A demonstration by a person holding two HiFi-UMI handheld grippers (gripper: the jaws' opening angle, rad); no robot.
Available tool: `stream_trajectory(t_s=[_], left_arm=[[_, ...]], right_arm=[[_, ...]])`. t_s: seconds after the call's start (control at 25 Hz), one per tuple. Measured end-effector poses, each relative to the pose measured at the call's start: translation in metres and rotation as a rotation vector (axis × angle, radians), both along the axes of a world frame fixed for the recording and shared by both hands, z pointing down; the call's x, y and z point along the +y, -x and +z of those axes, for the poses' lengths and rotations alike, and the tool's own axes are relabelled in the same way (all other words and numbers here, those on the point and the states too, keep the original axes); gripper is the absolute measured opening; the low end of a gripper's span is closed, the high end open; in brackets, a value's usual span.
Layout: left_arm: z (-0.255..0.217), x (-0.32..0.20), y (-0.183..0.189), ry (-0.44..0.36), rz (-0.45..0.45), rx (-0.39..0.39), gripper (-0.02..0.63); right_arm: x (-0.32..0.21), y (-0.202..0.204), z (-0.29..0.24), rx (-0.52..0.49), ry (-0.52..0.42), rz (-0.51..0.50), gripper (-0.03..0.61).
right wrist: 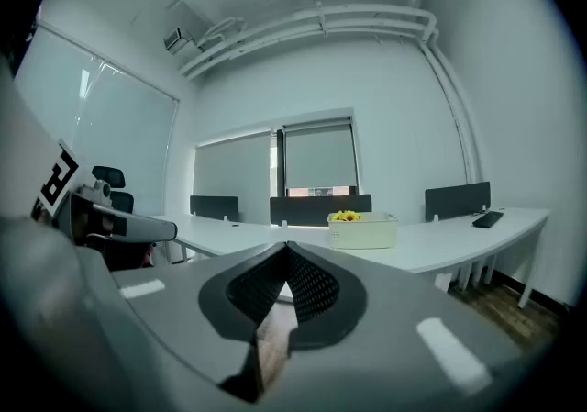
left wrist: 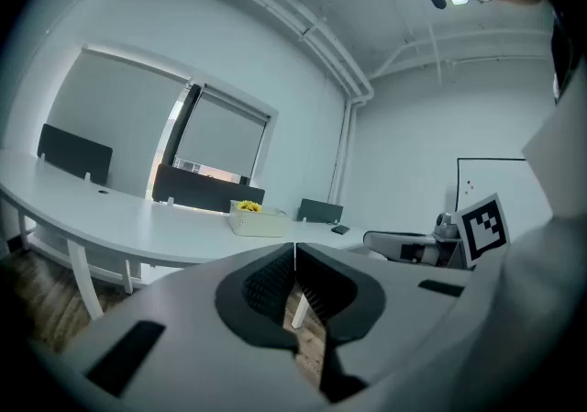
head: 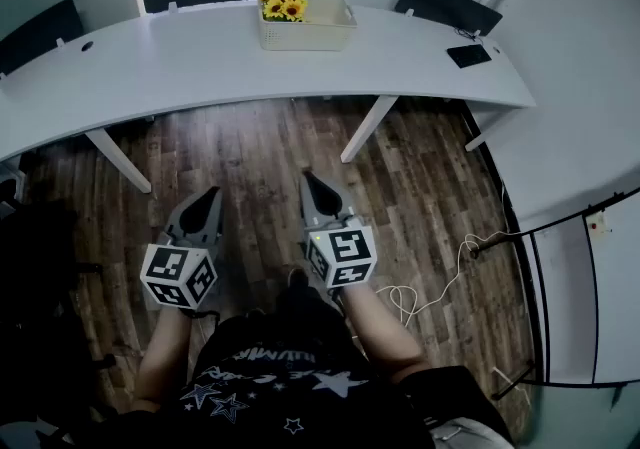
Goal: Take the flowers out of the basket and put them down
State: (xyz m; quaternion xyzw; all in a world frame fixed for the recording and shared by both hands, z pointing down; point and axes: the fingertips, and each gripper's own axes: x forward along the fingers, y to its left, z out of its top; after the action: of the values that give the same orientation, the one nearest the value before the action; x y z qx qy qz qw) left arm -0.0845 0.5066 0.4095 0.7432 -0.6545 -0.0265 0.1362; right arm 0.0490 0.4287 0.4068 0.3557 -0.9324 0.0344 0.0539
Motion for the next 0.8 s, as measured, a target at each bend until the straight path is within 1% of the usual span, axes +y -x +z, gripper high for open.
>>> stream_trajectory(t_s=[0.52,0.68,0.8], left_arm=[[0.007,0.002,-0.009,0.008,0.024,-0.001,0.012],[0.011,0.008,-0.003,0.009,0.026,0.008,0.012],[0.014,0.012,0.006,0.011,0.021,0.021,0.012]], right_arm=[[0.003,-0.008,0.009,0.026,0.017,0.019,0.002],[0.009,-0.002,0.005,-0.025,0.002,-0.008,0.002],[0.012,0.000,0.007,0.002,-0.012,-0.001,0.003]])
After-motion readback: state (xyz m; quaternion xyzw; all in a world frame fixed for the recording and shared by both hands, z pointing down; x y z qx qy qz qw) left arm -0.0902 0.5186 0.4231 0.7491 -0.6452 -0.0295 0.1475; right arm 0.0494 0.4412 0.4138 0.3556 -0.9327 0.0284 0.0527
